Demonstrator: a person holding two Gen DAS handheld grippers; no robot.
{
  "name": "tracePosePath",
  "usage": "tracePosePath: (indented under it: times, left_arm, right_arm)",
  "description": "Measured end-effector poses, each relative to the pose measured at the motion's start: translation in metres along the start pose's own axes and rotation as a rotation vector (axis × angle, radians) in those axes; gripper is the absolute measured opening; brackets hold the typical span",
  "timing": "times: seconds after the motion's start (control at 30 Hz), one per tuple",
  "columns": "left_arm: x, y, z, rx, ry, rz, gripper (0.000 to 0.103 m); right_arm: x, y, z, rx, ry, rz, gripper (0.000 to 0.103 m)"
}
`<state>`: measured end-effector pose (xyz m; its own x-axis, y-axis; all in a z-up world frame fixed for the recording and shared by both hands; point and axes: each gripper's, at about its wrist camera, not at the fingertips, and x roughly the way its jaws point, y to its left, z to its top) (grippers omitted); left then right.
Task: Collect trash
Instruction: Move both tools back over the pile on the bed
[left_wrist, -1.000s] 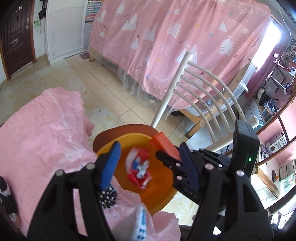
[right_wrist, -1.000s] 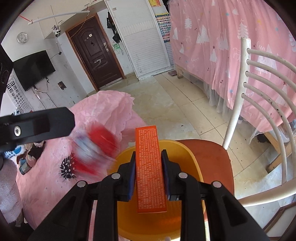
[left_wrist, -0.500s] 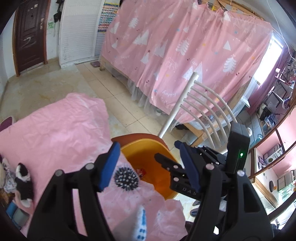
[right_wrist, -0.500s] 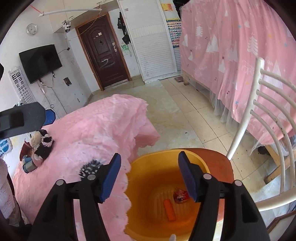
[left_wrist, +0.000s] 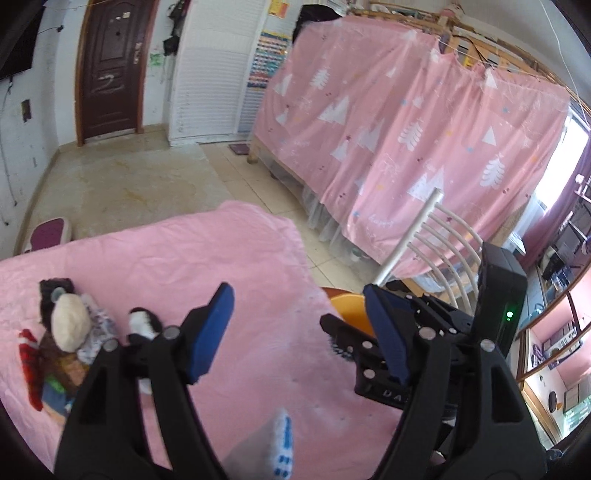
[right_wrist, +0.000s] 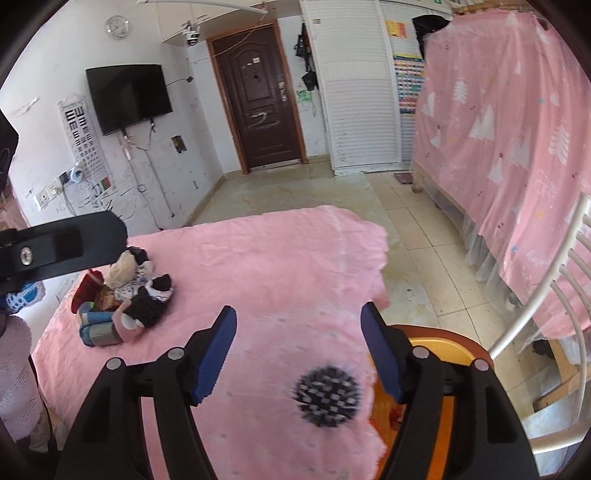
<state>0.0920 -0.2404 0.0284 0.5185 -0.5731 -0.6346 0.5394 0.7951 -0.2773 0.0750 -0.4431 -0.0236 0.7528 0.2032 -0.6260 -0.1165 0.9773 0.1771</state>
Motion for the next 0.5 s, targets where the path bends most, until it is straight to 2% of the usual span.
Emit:
tracePosePath:
  times: [0.33, 0.4, 0.5]
  left_arm:
    - [-0.039, 0.068, -0.009, -0.077, -0.06, 0.108, 0.071]
    - [-0.044, 0.081, -0.01, -0.085, -0.059, 0.121, 0.075]
    - [-0.052, 0.098, -0.016, -0.082, -0.062, 0.163, 0.075]
  right_arm:
    - [0.031, 0.068, 0.013, -0.088, 0.035, 0.072, 0.062]
    - [0.037, 0.079, 0.014, -0.103, 0.044, 0.084, 0.063]
    - [0.045, 0.095, 0.016, -0.123, 0.057, 0.099, 0.064]
